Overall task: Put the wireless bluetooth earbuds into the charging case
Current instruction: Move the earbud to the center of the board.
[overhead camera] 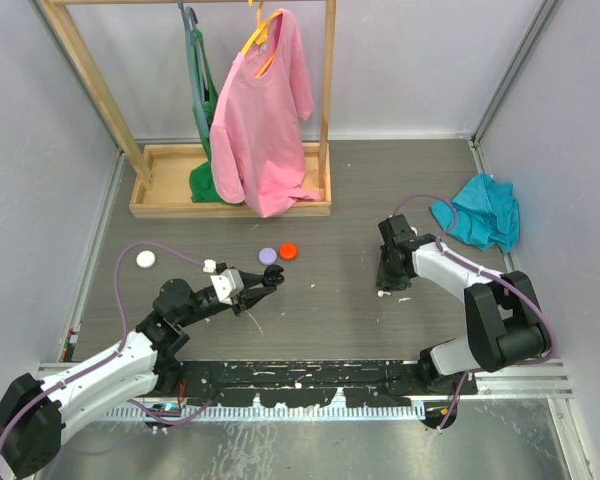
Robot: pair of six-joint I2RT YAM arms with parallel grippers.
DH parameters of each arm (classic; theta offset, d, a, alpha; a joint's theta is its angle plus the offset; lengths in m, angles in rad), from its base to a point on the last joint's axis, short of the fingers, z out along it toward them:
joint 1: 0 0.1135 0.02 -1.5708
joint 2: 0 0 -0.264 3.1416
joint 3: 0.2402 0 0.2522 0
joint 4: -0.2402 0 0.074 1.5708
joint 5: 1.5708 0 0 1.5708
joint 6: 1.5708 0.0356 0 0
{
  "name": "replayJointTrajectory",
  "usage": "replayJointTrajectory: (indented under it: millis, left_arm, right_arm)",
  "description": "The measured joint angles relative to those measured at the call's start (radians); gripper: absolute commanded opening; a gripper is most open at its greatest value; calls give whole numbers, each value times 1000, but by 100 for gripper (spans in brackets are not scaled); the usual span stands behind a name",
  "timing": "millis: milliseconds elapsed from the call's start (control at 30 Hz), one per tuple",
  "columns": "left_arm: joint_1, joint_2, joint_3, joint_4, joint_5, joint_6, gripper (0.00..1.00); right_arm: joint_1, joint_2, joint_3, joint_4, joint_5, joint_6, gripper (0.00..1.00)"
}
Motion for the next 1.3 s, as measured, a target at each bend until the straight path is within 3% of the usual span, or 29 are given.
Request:
replayJointTrajectory:
  millis: [400, 667, 867, 1033, 1300]
  left_arm:
    - [0, 0, 0, -18, 3, 0, 0]
    - [0, 0, 0, -22, 3, 0, 0]
    - [0, -1, 2, -22, 10, 0, 0]
    - [0, -3, 2, -22, 15, 0, 0]
    - [0, -11, 2, -23, 18, 0, 0]
  right_arm:
    - [20, 60, 55, 19, -66, -41, 18]
    - [208, 133, 169, 31, -72, -87, 19]
    - [352, 199, 206, 29, -76, -120, 23]
    - [433, 240, 237, 19, -60, -154, 32]
    - [483, 254, 255, -10, -11, -188, 43]
